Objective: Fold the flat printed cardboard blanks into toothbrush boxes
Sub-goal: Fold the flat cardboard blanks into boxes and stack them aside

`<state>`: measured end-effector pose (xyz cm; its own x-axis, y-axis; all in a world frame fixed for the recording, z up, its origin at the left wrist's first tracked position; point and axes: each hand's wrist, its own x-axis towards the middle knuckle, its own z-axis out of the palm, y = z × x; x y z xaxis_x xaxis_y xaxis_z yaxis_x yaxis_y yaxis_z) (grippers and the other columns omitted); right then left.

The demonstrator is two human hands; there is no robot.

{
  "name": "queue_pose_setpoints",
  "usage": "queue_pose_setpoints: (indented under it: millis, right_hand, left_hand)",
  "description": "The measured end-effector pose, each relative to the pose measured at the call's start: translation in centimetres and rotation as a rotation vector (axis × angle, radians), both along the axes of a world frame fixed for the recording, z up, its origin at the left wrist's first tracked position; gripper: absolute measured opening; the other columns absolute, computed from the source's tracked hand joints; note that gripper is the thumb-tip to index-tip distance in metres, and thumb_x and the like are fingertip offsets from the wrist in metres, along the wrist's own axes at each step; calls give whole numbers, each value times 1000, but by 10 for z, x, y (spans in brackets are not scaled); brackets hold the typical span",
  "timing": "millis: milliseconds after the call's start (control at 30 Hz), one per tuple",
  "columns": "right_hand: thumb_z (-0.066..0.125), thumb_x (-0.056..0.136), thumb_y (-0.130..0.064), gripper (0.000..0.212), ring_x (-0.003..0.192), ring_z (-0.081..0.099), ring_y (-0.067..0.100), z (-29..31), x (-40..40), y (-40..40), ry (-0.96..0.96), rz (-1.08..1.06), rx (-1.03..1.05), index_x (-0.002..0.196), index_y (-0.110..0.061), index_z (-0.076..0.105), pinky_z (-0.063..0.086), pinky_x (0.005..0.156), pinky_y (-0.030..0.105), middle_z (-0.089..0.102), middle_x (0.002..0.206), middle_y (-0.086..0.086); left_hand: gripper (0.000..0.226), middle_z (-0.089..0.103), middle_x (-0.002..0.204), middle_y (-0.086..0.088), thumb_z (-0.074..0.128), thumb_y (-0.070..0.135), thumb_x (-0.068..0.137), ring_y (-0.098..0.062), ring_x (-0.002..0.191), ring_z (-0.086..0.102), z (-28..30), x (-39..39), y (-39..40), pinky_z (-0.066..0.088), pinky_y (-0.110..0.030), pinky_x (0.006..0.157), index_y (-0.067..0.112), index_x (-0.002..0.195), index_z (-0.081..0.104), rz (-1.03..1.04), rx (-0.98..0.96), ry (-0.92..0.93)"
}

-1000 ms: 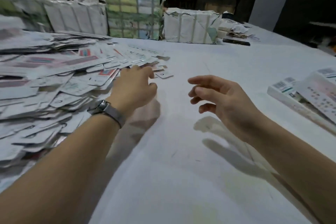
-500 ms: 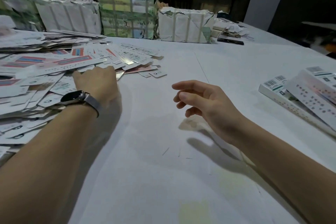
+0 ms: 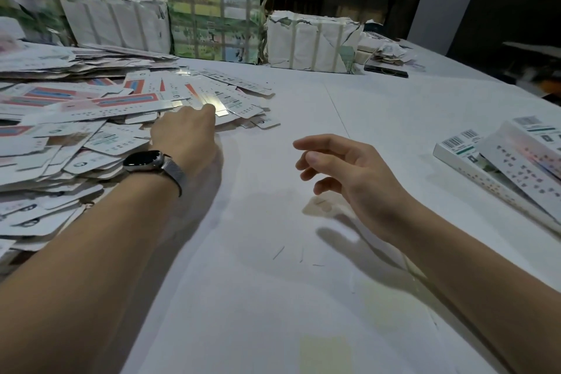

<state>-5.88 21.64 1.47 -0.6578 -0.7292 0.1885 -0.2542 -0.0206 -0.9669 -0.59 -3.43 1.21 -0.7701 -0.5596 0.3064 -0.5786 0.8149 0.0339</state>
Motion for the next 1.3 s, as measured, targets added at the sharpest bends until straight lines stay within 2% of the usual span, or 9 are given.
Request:
queue_pose_setpoints:
  millis: [267,400,567,733,833,1000,1100,1233,1300]
  right_hand:
    - [61,86,-28,21,84,66,13,0,-3,0,3,-16,-34,101,-27,75,50,69,25,72,88,-4]
    - [61,85,-27,22,83,65,13,1,-5,0,2,-25,-45,102,-24,74,50,68,24,71,86,-4]
    - [60,84,-25,22,80,64,12,2,-6,1,11,-67,-82,102,-22,74,50,65,23,70,84,-5]
    - [66,84,-18,26,73,60,11,6,-12,0,20,-277,-192,108,-27,68,47,60,26,62,83,-8]
    - [67,89,-12,36,78,55,12,7,-19,3,64,-504,-267,114,-36,60,46,61,25,53,92,-8]
    - [67,85,-24,63,115,53,13,14,-27,7,37,-675,-325,134,-50,38,48,98,39,42,130,-7]
    - [65,85,-21,78,131,44,20,18,-24,8,16,-642,-342,145,-53,25,42,109,51,35,145,-6]
    - [56,85,-17,89,149,22,16,21,-18,9,128,-454,-350,152,-52,9,18,121,55,19,162,-17]
    - [48,92,-18,83,151,13,4,20,-14,7,199,-283,-346,155,-47,3,9,124,52,11,164,-20]
  left_hand:
    - [36,58,100,-12,55,3,86,-40,79,57,22,5,30,31,-39,59,18,117,49,-106,-148,262]
    - [48,61,107,-8,58,4,80,-42,90,57,30,8,42,38,-41,64,26,122,50,-172,-38,372]
    - [42,62,96,6,57,7,79,-21,82,59,37,11,56,48,-31,54,32,113,60,-369,428,495]
    - [36,58,81,0,51,-1,83,-6,54,58,43,12,68,36,-15,37,26,98,70,-445,1011,593]
    - [35,55,89,-4,47,-3,86,-8,60,66,44,12,78,28,-11,31,21,94,70,-389,1294,632]
    - [14,60,93,1,62,36,92,-9,64,53,36,10,82,39,-19,45,28,98,71,-469,1343,316]
    - [45,58,91,7,62,72,71,-12,62,48,31,14,84,41,-20,51,37,98,71,-545,1299,3]
    - [66,68,93,9,61,82,55,-12,80,58,24,15,99,44,-29,73,38,103,70,-684,1261,-154]
    - [40,67,81,19,63,77,64,-1,67,59,22,16,107,48,-20,65,51,94,66,-793,1241,-147]
